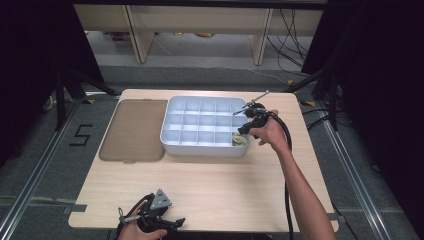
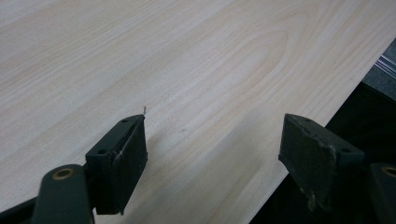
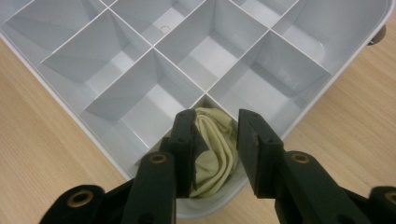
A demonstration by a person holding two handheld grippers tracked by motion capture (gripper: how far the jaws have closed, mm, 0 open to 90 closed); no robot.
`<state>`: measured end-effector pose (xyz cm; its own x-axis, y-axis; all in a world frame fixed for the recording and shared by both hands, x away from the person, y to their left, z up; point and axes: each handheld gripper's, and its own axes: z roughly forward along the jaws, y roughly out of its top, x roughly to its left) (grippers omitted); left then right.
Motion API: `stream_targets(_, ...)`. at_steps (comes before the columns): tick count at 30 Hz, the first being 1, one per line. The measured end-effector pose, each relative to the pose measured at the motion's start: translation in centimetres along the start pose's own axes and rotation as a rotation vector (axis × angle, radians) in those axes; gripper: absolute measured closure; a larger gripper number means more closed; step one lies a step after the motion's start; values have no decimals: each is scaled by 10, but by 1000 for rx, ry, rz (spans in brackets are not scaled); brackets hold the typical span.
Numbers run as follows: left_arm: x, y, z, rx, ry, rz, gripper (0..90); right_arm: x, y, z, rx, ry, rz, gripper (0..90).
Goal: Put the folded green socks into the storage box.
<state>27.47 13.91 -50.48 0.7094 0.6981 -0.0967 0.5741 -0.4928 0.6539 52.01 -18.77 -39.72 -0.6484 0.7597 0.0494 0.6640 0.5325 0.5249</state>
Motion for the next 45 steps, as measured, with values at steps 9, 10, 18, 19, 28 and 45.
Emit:
stream_targets(9,-1,0,0,0,-10,-13,226,0,-6,-13,-45,25,8,589)
stream_targets(10,0,0,0,5,-3,3,226,-1,-7,-15,-48,21,3,578)
stream_targets(18,0,0,0,1,-2,-20,226,-3,-15,-24,-95,33,17,513)
stream_targets(19,0,0,0,1,-2,-18,225,-3,-17,-26,-93,34,26,507)
stream_targets(28,1,0,0,3,0,-11,225,-5,-30,-34,-129,44,13,479)
stream_targets(45,2,-1,1,3,3,-7,222,5,-41,-41,-165,57,-5,417)
